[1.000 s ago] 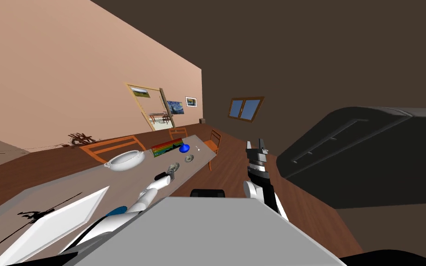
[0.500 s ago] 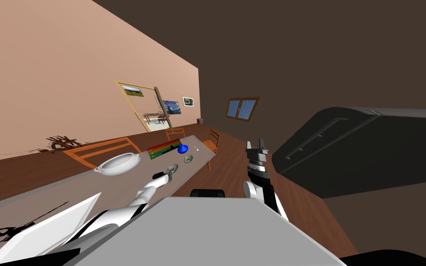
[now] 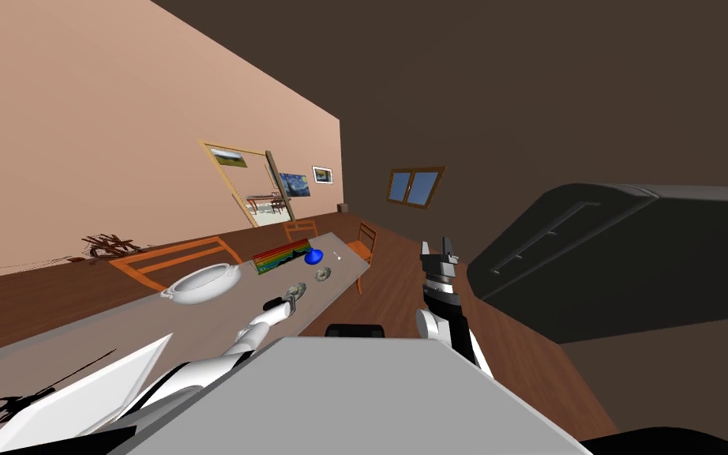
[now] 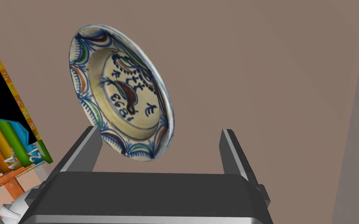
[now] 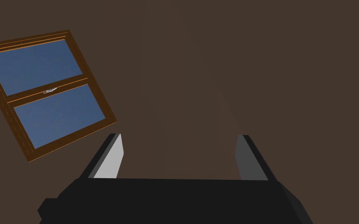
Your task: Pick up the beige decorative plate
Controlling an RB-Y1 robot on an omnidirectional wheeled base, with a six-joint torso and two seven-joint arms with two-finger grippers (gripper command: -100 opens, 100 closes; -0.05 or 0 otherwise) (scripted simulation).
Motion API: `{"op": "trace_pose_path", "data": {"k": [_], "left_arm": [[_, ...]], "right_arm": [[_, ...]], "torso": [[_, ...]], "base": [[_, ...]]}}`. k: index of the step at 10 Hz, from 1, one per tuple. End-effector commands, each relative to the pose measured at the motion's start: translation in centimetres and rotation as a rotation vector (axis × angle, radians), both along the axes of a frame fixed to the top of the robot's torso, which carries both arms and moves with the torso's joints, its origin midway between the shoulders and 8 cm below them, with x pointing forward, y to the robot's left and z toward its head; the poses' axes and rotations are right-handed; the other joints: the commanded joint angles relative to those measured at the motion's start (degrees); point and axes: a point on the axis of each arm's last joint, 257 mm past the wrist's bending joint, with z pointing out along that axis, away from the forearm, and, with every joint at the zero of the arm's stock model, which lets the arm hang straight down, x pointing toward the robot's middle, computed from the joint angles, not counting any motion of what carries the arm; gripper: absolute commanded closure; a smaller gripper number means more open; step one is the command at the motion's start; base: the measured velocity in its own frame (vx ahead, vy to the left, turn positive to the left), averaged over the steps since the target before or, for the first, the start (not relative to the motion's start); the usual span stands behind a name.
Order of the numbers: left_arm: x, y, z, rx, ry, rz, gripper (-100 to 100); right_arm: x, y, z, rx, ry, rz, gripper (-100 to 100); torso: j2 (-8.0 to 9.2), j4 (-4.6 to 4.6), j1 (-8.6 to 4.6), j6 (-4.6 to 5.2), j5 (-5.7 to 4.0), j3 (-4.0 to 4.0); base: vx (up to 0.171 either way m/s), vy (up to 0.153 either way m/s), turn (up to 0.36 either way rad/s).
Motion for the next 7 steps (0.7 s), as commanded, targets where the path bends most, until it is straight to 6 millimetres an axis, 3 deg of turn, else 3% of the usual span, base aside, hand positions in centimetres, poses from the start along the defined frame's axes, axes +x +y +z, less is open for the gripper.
{"op": "trace_pose_path", "data": {"k": [1,3,4,7], "left_arm": [[-0.32,-0.71,-0.56,0.001,-0.003,-0.002,-100],[-0.26,-0.62,-0.4,-0.001,-0.002,-0.001,-100],[-0.24,-0.62,-0.4,0.001,-0.003,-0.001,100],[-0.19,-0.6,-0.37,0.001,-0.004,-0.001,100]], "right_arm": [[0.0,0.0,0.0,0.0,0.0,0.0,0],[0.0,0.0,0.0,0.0,0.0,0.0,0],[0.0,0.0,0.0,0.0,0.0,0.0,0],[0.0,0.01,0.0,0.0,0.0,0.0,0]], "torso": [[0.0,0.0,0.0,0.0,0.0,0.0],[0.09,0.02,-0.08,0.01,-0.02,0.05],[0.2,0.04,-0.17,0.0,-0.04,0.11],[0.26,0.04,-0.23,0.02,-0.05,0.14]], "base": [[0.077,0.06,0.008],[0.027,0.026,0.001],[0.0,0.0,0.0],[0.0,0.0,0.0]]}}
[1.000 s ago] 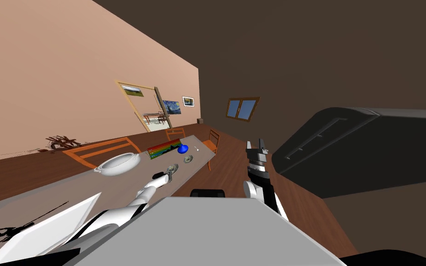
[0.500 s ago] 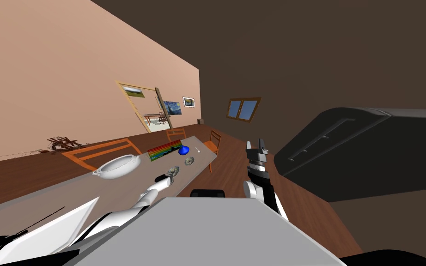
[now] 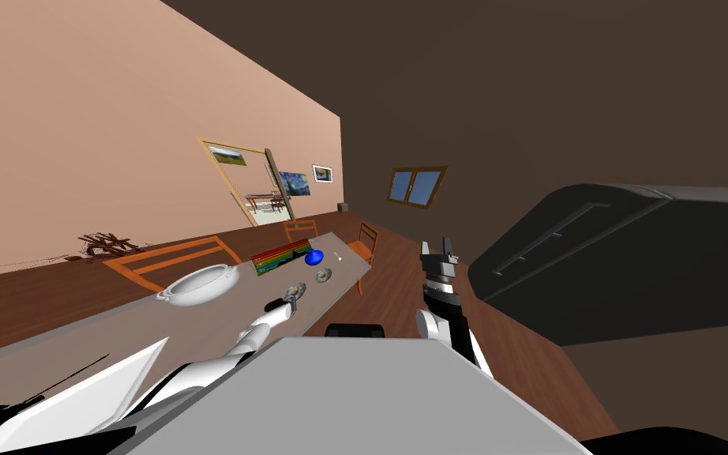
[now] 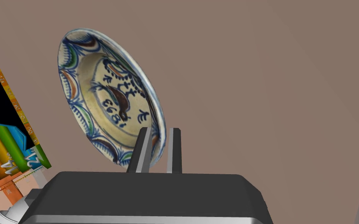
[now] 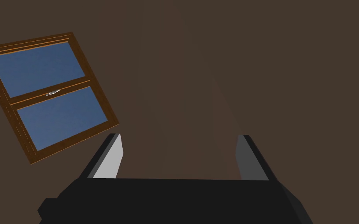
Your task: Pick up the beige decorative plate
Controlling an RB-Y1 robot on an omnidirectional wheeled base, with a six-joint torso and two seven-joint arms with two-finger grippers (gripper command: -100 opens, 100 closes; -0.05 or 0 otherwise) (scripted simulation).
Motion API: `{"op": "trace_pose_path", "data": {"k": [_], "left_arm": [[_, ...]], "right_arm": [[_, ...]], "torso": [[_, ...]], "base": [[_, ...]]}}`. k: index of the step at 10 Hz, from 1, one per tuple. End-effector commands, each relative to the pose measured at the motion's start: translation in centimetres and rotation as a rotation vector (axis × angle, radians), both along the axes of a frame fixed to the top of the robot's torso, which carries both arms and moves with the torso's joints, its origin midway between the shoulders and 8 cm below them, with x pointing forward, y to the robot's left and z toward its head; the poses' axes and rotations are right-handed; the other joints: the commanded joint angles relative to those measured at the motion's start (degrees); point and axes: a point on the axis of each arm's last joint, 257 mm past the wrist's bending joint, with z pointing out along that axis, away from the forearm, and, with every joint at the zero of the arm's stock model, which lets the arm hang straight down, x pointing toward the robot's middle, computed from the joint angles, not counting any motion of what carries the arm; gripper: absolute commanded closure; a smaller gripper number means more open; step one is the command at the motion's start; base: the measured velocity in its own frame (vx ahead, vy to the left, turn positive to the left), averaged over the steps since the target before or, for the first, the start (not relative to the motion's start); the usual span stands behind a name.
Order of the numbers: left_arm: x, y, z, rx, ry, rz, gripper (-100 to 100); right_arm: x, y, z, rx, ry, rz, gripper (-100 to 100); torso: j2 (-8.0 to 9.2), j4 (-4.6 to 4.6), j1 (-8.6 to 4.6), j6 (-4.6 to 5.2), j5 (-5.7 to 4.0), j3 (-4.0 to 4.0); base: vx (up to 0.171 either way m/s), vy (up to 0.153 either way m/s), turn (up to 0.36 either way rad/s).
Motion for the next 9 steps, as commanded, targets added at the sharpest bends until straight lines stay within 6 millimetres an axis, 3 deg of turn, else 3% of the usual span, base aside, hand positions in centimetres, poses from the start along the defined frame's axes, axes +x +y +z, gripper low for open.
{"op": "trace_pose_path", "data": {"k": [1,2,3,8,9], "left_arm": [[0.0,0.0,0.0,0.0,0.0,0.0,100],[0.0,0.0,0.0,0.0,0.0,0.0,0],[0.6,1.1,0.7,0.001,0.002,0.002,100],[1.1,2.0,1.5,0.0,0.004,0.004,100],[1.1,2.0,1.5,-0.001,0.005,0.004,0]], "right_arm": [[0.0,0.0,0.0,0.0,0.0,0.0,0],[0.0,0.0,0.0,0.0,0.0,0.0,0],[0.0,0.0,0.0,0.0,0.0,0.0,0],[0.0,0.0,0.0,0.0,0.0,0.0,0],[0.0,0.0,0.0,0.0,0.0,0.0,0]], "torso": [[0.0,0.0,0.0,0.0,0.0,0.0],[0.01,0.0,-0.01,0.0,-0.01,0.01],[0.01,0.01,-0.01,0.0,-0.01,0.01],[0.19,0.05,-0.22,0.0,-0.08,0.12],[0.11,0.03,-0.13,0.0,-0.05,0.07]], "base": [[0.0,0.0,0.0],[0.0,0.0,0.0],[-0.048,-0.049,-0.022],[-0.06,-0.054,-0.003],[0.0,0.0,0.0]]}}
